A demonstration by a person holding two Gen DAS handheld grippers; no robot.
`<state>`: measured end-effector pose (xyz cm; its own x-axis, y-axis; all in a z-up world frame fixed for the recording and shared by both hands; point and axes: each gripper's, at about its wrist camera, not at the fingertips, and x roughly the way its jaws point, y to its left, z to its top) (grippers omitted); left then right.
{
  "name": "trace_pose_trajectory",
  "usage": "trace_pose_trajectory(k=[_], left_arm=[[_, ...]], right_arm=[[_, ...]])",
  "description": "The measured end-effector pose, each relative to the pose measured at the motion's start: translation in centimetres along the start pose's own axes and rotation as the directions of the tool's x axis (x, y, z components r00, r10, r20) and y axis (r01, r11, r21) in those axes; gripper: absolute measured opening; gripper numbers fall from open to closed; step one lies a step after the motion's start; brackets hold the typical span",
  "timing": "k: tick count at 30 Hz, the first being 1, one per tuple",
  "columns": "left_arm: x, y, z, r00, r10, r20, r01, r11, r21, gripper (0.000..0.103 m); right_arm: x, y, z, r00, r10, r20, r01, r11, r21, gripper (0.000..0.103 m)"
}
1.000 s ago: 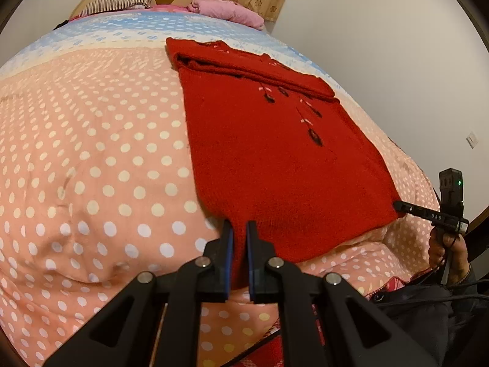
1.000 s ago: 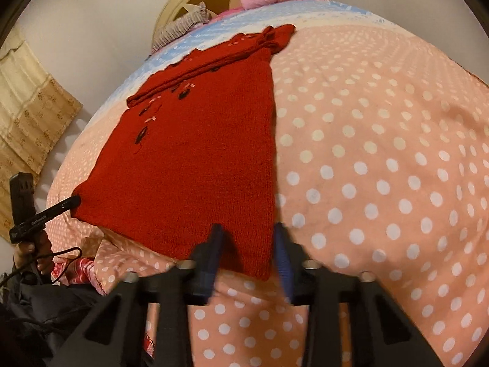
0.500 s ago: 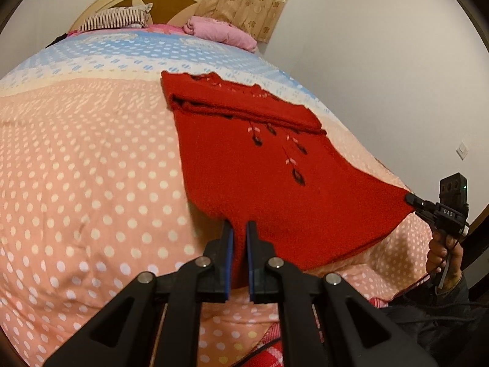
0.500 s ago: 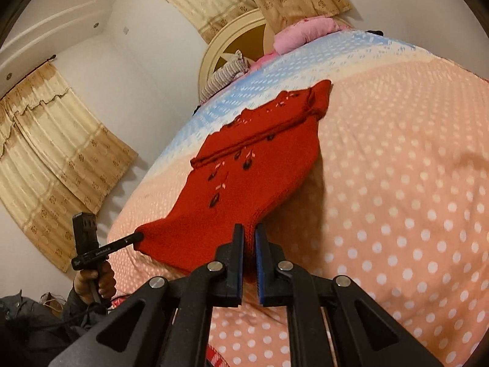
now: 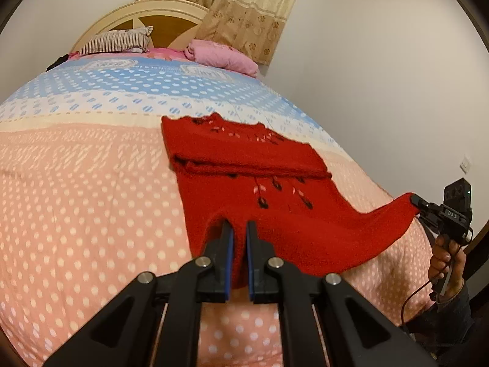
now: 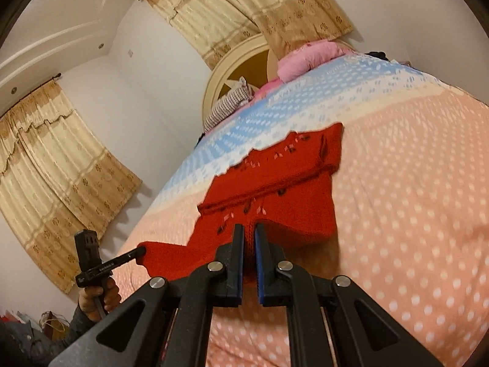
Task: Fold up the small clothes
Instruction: 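Lift the hem with both grippers and fold it up onto the collar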
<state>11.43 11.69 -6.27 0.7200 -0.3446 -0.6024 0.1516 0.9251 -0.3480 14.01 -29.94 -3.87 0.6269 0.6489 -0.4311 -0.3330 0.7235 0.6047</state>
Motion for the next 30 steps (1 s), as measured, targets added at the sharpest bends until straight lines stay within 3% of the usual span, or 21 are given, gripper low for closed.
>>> trace_pose_trajectory(k=[17, 30], left_arm=[[3.3, 1.7, 7.3, 0.998, -0.028, 0.064, 0.032, 0.998, -0.055, 0.008], [9.1, 4.5, 11.4, 0.999, -0.027, 0.025, 0.03, 0.995, -0.092, 0.008]], right_arm=[[3.9, 2.2, 8.9, 0.993, 0.031, 0.114, -0.028, 0.999, -0.025, 0.006], [9.9, -0.7, 13.0, 0.996, -0.047, 0.077, 0.047, 0.999, 0.004, 0.006]])
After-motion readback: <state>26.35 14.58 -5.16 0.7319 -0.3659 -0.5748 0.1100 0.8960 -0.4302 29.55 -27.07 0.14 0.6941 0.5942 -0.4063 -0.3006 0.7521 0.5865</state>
